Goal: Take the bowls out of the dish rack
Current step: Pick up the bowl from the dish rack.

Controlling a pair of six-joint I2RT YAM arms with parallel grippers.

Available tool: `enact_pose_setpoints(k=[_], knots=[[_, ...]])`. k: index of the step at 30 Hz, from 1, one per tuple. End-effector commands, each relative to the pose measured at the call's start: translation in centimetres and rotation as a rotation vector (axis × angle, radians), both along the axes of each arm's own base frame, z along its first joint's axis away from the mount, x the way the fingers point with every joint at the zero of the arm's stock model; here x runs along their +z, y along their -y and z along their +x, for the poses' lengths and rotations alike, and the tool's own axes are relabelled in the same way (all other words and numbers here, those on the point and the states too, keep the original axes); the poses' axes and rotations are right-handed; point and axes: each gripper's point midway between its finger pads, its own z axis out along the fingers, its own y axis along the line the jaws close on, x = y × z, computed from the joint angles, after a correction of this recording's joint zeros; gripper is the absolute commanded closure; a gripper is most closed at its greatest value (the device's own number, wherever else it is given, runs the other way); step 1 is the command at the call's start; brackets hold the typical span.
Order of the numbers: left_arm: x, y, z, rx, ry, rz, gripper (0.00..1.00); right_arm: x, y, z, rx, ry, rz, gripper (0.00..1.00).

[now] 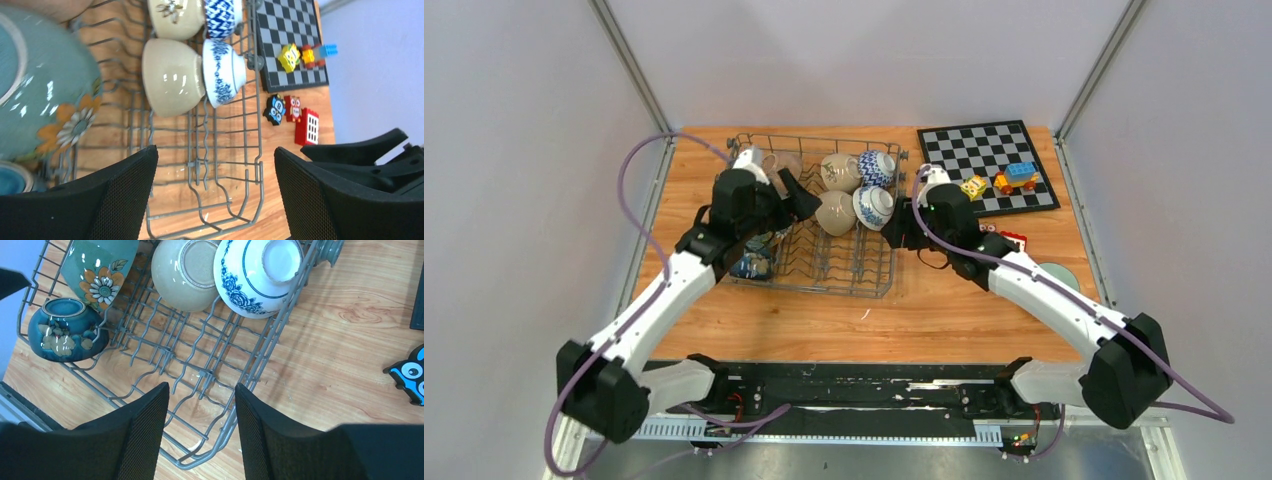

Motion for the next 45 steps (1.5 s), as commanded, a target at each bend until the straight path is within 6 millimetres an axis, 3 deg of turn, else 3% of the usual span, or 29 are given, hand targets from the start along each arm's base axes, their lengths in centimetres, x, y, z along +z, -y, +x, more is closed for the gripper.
enact_pose_setpoints(k=[1,8,18,29,45], knots=[[-0.2,3.3,1.4,-0.285,0.058,0.169,0.11,0.6,-0.1,1.7,-0.038,-0.013,0.005,0.43],[-3.7,2.8,5.1,-0.262,-0.045,0.325,0.08,0.5,-3.3,4.9,-0.017,-0.046,0.033,0.40],[-8.2,3.4,7.4,-0.217,-0.149,0.256,0.10,-1.0,-7.1,9.1,-0.010,-0.114,0.075,0.46],[-11.1,3.9,9.2,-0.204,-0.210,0.193,0.13,-2.6,-8.4,11.6,-0.008,-0.174,0.135,0.55],[-12.1,5.5,10.1,-0.230,-0.183,0.039,0.21,-5.0,-8.8,12.7,-0.033,-0.270,0.151,0.71]])
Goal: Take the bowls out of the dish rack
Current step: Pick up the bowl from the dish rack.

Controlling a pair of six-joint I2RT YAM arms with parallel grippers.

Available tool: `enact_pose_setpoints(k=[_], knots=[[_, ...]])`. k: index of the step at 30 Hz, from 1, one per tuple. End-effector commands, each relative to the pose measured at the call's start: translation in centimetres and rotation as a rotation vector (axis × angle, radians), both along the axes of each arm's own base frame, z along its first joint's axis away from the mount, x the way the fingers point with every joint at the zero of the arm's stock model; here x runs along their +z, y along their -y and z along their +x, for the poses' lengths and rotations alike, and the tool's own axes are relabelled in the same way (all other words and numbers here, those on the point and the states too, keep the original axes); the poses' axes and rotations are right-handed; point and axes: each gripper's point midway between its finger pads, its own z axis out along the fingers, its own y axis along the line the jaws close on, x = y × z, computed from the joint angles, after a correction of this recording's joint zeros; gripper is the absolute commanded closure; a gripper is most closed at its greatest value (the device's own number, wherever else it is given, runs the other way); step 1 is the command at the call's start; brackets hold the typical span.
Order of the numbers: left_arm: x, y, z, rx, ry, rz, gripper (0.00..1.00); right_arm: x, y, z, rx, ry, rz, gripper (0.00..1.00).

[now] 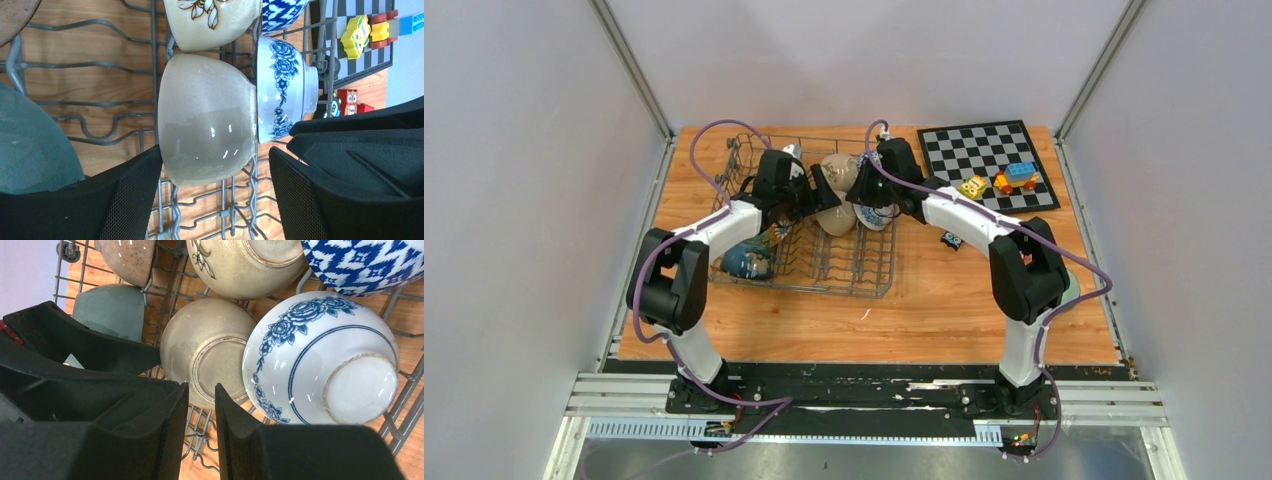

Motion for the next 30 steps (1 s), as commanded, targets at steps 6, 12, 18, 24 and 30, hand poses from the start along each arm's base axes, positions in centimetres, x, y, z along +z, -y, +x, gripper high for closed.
enact_pose_setpoints(k=[6,12,18,24,30], knots=[[-0.9,1.2,0.0,-0.034,-0.007,-0.087,0.25,-1.6,0.4,0.4,-0.015,-0.078,0.015,0.74],[-0.4,1.7,-0.1,-0.050,0.000,-0.114,0.28,-2.4,0.1,0.0,0.000,-0.111,0.024,0.77],[0.4,2.1,-0.1,-0.065,0.018,-0.138,0.35,-2.9,0.1,0.0,0.004,-0.127,0.028,0.79],[0.9,2.7,-0.1,-0.082,0.032,-0.179,0.42,-3.0,0.2,0.0,0.003,-0.136,0.032,0.80],[1.6,3.4,-0.2,-0.111,0.049,-0.229,0.46,-3.0,0.3,0.1,0.004,-0.140,0.037,0.80]])
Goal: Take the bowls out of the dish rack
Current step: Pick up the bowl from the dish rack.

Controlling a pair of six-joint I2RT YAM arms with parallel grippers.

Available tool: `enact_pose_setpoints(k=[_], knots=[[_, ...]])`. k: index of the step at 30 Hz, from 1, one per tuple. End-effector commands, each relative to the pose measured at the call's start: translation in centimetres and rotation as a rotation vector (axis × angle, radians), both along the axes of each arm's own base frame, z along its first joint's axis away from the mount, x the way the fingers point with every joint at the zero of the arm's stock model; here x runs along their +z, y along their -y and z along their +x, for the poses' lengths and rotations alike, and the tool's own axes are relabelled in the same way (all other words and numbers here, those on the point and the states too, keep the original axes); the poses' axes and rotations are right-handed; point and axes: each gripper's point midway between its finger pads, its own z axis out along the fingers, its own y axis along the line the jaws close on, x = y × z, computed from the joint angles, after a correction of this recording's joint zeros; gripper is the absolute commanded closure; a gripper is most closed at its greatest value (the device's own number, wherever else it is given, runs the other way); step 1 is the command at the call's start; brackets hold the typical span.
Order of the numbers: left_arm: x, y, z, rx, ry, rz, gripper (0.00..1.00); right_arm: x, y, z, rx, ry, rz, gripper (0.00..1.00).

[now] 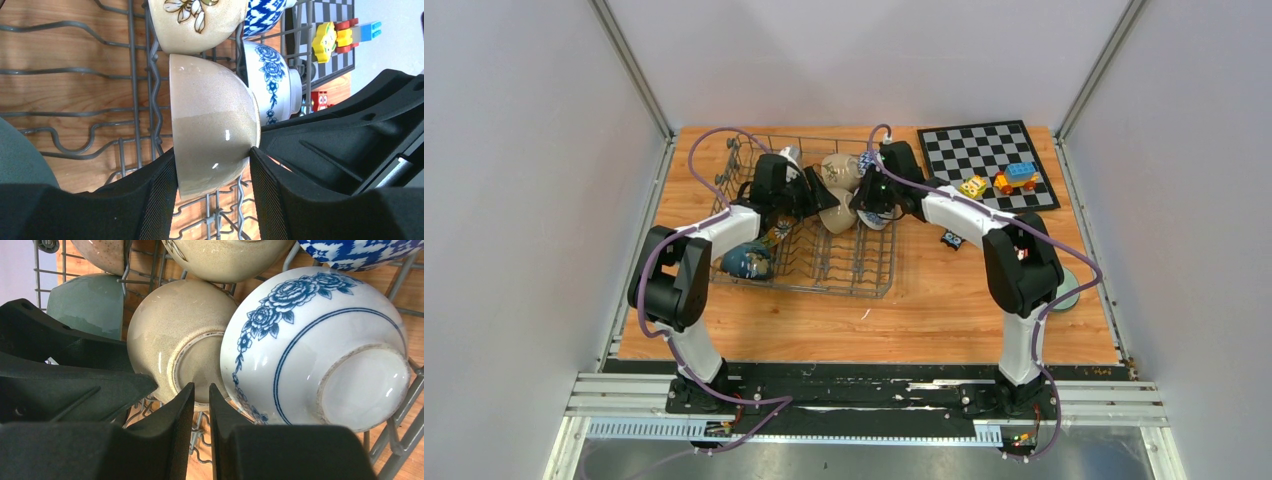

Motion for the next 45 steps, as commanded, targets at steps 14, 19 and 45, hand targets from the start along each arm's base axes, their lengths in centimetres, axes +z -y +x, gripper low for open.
enact_pose_setpoints(k=[14,19,45], knots=[[2.9,3.1,-1.2,-0.131,0.083,-0.172,0.49,-0.4,-0.5,0.4,0.018,-0.044,0.048,0.80],[3.2,2.9,-1.5,-0.130,0.097,-0.170,0.52,-0.2,-0.8,0.3,0.032,-0.043,0.059,0.80],[5.3,3.3,-1.9,-0.158,0.151,-0.241,0.88,1.3,-2.4,-0.8,0.114,-0.024,0.105,0.81]])
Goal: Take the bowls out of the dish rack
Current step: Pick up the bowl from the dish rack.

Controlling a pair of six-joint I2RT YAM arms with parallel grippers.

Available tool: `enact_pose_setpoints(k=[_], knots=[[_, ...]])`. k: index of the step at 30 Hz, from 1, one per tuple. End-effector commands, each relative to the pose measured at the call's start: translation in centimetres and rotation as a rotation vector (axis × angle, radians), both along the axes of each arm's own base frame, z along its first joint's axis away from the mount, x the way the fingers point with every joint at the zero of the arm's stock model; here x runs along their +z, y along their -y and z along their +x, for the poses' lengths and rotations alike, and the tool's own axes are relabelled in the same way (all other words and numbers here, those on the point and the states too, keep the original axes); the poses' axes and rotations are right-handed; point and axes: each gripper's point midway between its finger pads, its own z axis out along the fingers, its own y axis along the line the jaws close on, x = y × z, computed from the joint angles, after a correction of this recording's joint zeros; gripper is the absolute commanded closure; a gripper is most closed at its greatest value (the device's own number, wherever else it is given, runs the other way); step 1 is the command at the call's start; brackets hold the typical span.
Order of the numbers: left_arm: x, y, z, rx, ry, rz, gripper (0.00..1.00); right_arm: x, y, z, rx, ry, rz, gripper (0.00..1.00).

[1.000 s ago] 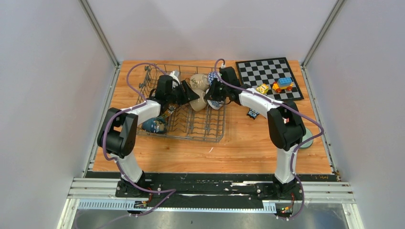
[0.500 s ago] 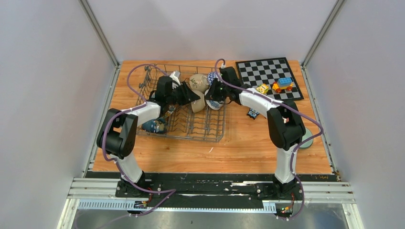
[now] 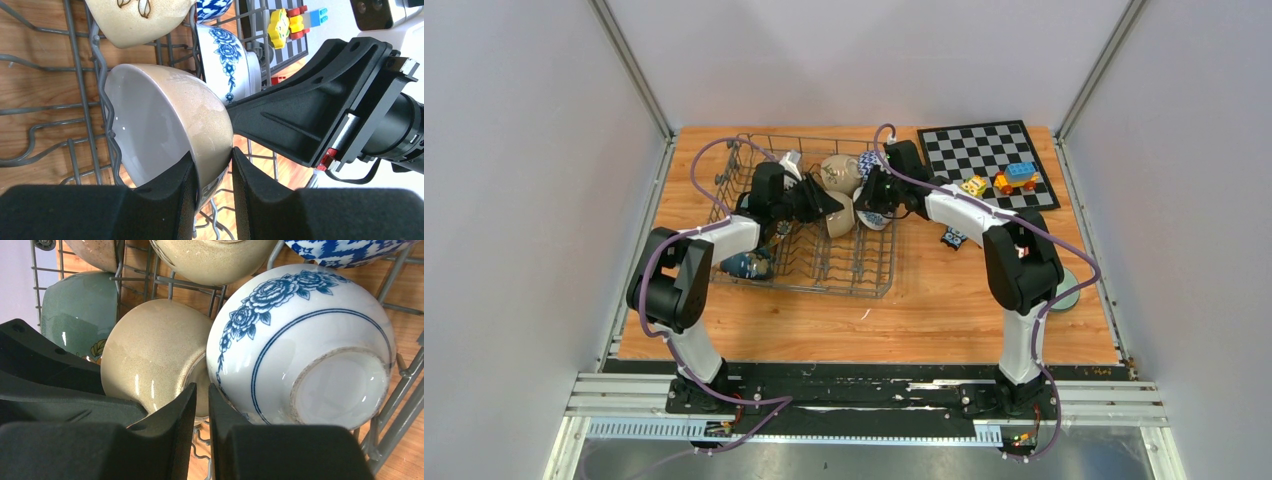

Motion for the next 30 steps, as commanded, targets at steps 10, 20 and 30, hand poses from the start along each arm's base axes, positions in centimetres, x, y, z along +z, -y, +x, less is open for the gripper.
enact_pose_setpoints(k=[10,20,30], knots=[[6.2,1.4,-1.1,-0.082,0.164,-0.109,1.00,3.2,-2.9,-1.5,0.114,0.034,0.099,0.80],[8.2,0.8,-1.6,-0.058,0.207,-0.119,1.00,4.5,-2.6,-2.1,0.116,0.053,0.099,0.78],[8.5,0.7,-2.2,-0.058,0.212,-0.136,1.00,5.7,-1.7,-2.6,0.115,0.081,0.066,0.73]])
